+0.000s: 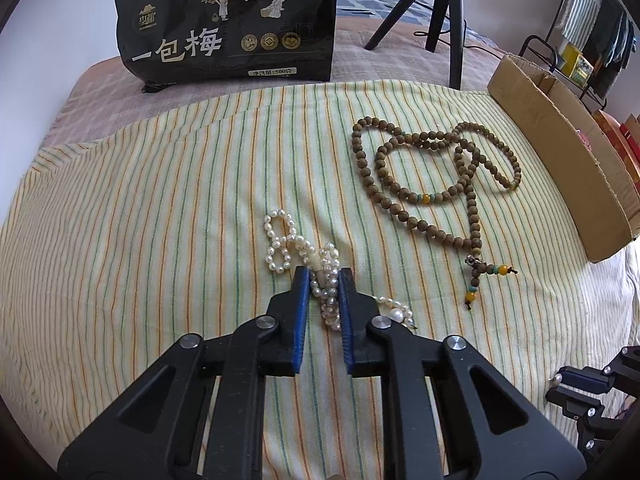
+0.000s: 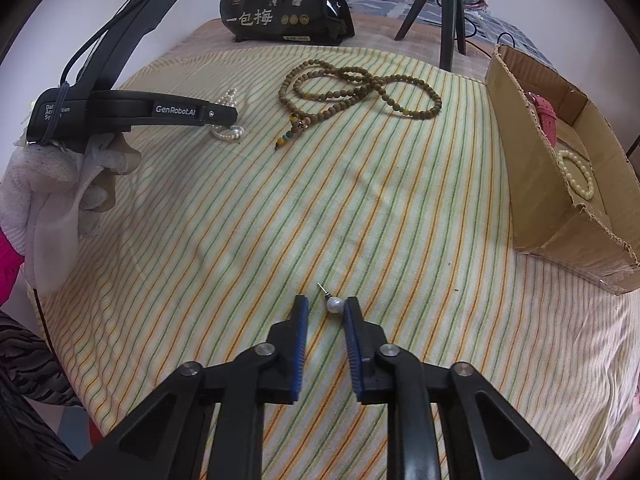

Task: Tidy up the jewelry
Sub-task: 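Close the left tool on the pearl necklace while the right tool closes on the earring, then carry the necklace with the left tool over the box while the right tool carries the earring there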

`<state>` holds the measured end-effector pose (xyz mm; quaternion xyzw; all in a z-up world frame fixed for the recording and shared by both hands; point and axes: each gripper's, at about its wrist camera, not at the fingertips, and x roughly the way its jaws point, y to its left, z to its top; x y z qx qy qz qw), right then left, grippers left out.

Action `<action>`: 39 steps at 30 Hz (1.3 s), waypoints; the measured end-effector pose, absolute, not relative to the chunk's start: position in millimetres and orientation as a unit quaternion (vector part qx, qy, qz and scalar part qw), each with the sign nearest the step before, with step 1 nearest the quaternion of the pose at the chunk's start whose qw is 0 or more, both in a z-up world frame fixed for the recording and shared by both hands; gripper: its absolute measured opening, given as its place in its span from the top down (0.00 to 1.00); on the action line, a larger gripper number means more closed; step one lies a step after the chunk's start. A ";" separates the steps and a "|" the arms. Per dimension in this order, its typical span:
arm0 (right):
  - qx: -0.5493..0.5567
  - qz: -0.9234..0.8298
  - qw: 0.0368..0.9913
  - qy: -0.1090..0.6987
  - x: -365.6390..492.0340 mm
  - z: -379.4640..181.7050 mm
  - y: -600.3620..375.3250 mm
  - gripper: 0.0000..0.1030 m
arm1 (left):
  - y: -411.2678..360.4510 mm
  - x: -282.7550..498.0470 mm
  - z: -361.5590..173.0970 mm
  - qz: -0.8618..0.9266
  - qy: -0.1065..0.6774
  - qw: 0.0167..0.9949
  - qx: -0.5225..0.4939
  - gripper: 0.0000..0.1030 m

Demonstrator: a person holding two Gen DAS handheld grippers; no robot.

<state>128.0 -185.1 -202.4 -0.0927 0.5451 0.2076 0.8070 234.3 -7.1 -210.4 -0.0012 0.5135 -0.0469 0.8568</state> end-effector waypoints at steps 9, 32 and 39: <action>-0.085 0.217 0.813 0.534 125.7 -192.9 -184.0 0.94 | 4.4 232.8 -197.9 -0.047 0.506 0.861 -0.022 0.95; -0.073 0.217 0.839 0.493 132.6 -157.9 -187.0 0.94 | 30.3 219.4 -105.8 -0.065 0.416 0.903 -0.090 0.95; -0.057 0.204 0.854 0.475 137.5 -140.1 -201.2 0.94 | 6.7 215.5 -86.6 -0.094 0.402 0.906 -0.090 0.95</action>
